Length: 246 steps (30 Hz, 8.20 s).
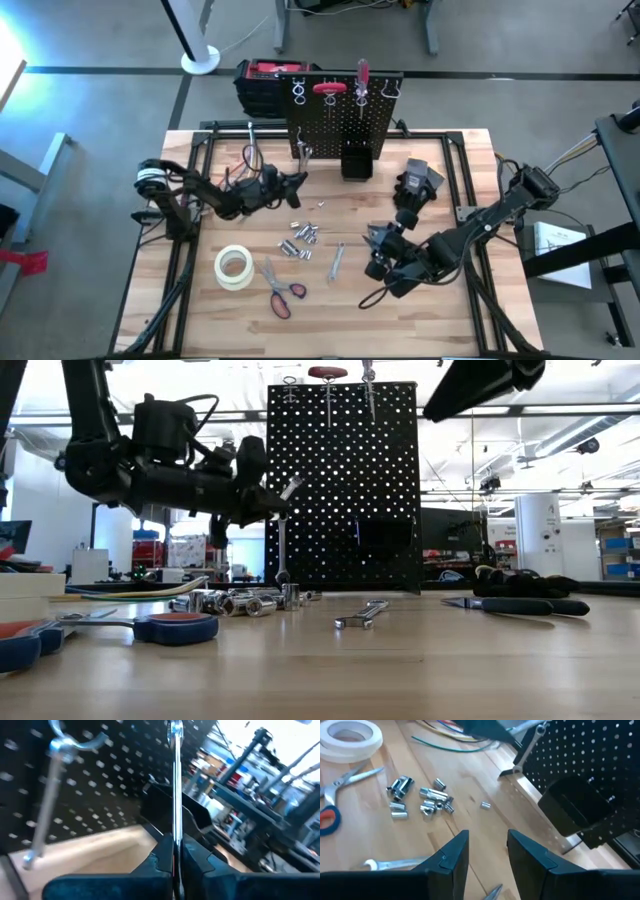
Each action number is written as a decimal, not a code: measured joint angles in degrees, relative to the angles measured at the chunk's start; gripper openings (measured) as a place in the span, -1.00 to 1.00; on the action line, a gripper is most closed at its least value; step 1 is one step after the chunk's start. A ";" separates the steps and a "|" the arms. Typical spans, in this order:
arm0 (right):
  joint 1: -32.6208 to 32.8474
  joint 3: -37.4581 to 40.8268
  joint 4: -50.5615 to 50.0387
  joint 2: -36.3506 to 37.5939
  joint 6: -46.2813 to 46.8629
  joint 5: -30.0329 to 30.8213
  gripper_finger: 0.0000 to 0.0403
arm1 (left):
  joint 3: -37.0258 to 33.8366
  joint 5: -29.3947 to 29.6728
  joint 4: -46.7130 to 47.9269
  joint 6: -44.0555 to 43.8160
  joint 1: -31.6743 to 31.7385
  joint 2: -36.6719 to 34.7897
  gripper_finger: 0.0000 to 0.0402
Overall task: Hang tools onto peg board
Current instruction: Hang the wrench on the peg board
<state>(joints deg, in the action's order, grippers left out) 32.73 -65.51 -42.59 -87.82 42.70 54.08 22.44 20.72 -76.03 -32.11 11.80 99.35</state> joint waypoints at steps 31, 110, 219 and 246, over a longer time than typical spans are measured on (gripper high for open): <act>-0.13 3.84 -0.02 0.42 3.28 0.00 -0.40 | 0.02 -3.77 4.18 -4.66 7.23 0.00 -1.00; -20.16 1.38 23.75 -20.97 -52.96 -48.95 -0.38 | -8.59 -19.70 -5.42 9.34 -19.92 -0.09 -0.18; -21.01 3.42 11.43 -14.77 -40.87 -49.53 -0.60 | 21.71 -16.90 50.53 14.76 -21.99 -0.04 -0.18; -21.69 11.11 21.16 -14.64 -41.52 -52.68 -0.98 | 18.60 -12.67 50.27 7.64 -22.19 -0.04 -0.18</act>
<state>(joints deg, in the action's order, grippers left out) 11.04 -54.40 -21.44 -102.46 1.18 1.40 41.03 8.05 -25.76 -24.47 -10.40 99.31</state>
